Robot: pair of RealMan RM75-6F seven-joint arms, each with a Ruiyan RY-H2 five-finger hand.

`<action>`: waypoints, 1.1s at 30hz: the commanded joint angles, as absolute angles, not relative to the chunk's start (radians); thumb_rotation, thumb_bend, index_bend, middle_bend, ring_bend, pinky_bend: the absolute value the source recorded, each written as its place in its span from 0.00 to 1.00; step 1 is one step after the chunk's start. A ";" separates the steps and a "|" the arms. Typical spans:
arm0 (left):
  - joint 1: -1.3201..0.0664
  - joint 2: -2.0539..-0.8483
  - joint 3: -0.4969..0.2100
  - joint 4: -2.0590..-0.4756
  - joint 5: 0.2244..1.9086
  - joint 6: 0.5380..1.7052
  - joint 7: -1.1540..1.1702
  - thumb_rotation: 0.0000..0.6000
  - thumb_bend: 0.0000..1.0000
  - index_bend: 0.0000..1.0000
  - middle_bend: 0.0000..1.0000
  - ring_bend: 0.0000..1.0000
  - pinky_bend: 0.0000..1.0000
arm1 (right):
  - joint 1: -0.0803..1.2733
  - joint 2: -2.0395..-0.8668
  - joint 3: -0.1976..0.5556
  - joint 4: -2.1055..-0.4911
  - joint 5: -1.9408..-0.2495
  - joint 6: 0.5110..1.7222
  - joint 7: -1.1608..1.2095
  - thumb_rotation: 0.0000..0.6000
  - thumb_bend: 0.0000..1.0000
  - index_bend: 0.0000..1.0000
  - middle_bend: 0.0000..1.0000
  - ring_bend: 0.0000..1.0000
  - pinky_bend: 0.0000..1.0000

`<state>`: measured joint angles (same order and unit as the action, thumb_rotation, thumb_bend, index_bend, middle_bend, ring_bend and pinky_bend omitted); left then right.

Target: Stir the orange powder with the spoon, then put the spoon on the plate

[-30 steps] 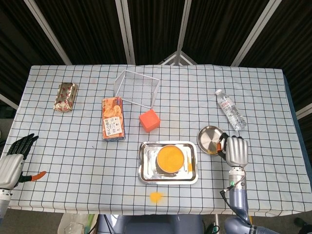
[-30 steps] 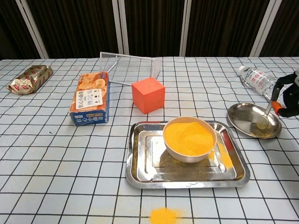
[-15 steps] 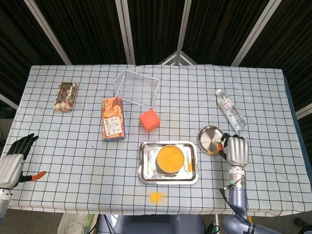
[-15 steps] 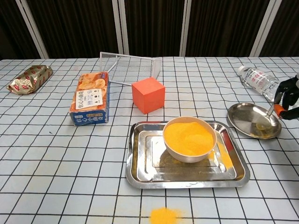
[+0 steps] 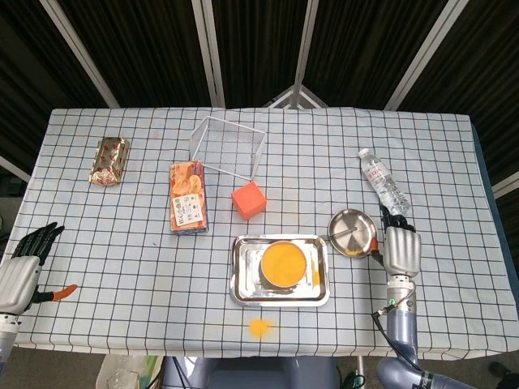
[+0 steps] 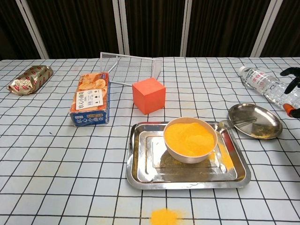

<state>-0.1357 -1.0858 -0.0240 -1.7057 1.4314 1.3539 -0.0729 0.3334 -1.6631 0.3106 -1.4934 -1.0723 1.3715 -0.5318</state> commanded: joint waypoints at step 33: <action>-0.117 -1.119 -0.023 -1.619 1.536 1.464 -0.041 1.00 0.00 0.00 0.00 0.00 0.00 | 0.015 -1.182 -0.042 -1.614 -1.606 1.702 -0.304 1.00 0.44 0.00 0.00 0.00 0.00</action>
<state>-0.1186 -1.1165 -0.0227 -1.6222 1.5335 1.4610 -0.0437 0.0420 -1.1872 -0.0258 -1.6474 -1.5637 1.6609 -0.3131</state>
